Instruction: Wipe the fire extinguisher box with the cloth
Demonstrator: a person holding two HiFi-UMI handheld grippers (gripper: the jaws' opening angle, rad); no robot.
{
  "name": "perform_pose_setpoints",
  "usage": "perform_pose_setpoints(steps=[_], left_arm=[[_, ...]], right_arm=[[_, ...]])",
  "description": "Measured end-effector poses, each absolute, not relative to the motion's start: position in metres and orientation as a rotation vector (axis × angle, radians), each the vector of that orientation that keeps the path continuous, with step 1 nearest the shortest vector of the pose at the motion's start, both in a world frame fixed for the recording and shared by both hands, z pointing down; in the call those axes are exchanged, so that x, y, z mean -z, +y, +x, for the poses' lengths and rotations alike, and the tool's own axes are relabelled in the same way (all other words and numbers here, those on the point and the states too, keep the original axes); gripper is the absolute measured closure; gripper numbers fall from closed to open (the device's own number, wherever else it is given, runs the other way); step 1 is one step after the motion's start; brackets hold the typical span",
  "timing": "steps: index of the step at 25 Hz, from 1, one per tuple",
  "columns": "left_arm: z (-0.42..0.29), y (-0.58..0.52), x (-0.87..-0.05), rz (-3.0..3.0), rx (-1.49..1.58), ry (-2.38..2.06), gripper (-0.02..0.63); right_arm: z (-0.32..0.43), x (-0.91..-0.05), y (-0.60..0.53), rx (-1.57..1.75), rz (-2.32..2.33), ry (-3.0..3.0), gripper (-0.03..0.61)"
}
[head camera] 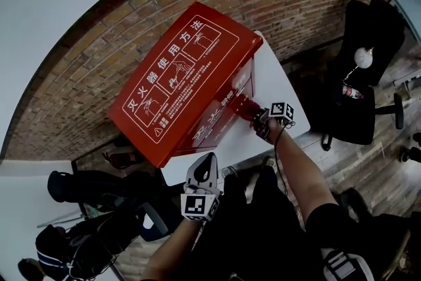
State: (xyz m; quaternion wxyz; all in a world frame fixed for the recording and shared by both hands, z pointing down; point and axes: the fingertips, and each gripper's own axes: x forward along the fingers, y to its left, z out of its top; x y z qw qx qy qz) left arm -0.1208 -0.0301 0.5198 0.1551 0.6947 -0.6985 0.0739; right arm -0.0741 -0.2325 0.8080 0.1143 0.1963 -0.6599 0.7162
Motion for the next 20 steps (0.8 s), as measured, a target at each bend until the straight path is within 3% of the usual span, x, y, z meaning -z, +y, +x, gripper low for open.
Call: perform_pose_setpoints(steps=[20], left_arm=[[-0.110,-0.041,-0.511,2.081,-0.190,-1.944,0.586]], right_arm=[[-0.077,-0.719,-0.226,-2.201,0.483,-2.056,0.471]])
